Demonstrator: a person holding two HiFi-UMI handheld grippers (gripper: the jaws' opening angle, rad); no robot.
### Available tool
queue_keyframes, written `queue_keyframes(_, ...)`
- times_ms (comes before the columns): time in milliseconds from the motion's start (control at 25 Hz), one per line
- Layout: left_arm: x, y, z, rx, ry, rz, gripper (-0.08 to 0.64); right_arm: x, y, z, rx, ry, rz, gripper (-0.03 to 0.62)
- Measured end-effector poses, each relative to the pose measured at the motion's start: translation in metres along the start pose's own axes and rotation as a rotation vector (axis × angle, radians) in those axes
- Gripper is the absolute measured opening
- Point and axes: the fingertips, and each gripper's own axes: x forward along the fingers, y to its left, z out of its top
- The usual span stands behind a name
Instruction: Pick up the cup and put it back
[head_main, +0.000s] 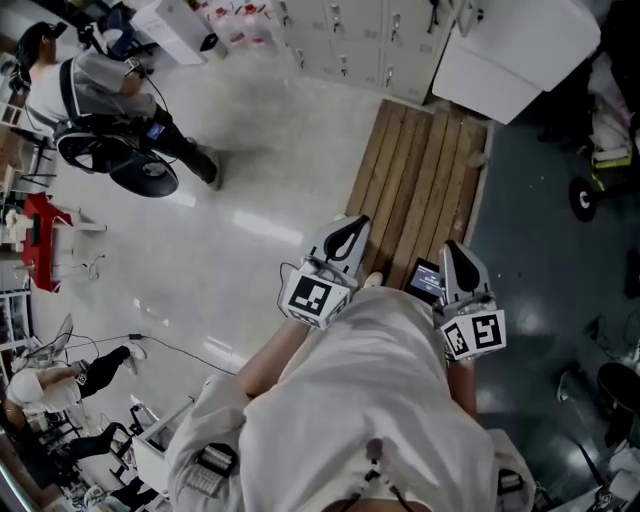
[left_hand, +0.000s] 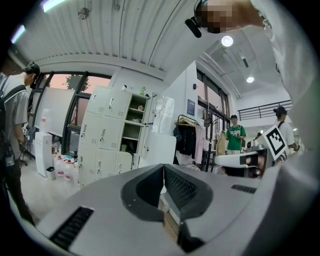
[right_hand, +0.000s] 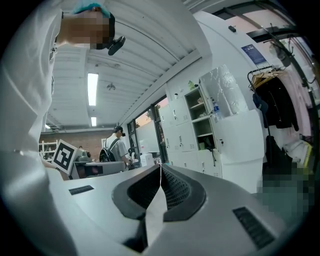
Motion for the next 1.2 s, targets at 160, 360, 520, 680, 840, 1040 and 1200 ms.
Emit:
queue_keyframes(160,0.029,0.020,-0.003,-0.018,-0.001,-0.024,0.008,0.027,-0.013,-0.001,-0.014,0.012,-0.033,0.026)
queue_keyframes(360,0.079,0.058,0.010,-0.040,-0.016,-0.065,0.009,0.078,-0.035,0.012,-0.023,0.038,-0.047,0.026)
queue_keyframes(520,0.116,0.109,0.025,-0.043,-0.030,-0.074,0.008,0.133,-0.044,0.030,-0.065,0.051,-0.058,0.028)
queue_keyframes(680,0.149,0.157,0.036,-0.022,-0.032,-0.086,0.008,0.182,-0.054,0.042,-0.067,0.037,-0.086,0.028)
queue_keyframes(840,0.168,0.197,0.055,0.000,-0.056,-0.087,0.008,0.225,-0.054,0.043,-0.041,0.046,-0.073,0.028)
queue_keyframes(1040,0.172,0.249,0.056,-0.035,-0.043,-0.014,0.008,0.270,-0.053,0.044,-0.053,0.053,-0.080,0.028)
queue_keyframes(1200,0.165,0.276,0.051,-0.098,-0.028,0.039,0.009,0.295,-0.051,0.046,-0.046,0.072,-0.068,0.028)
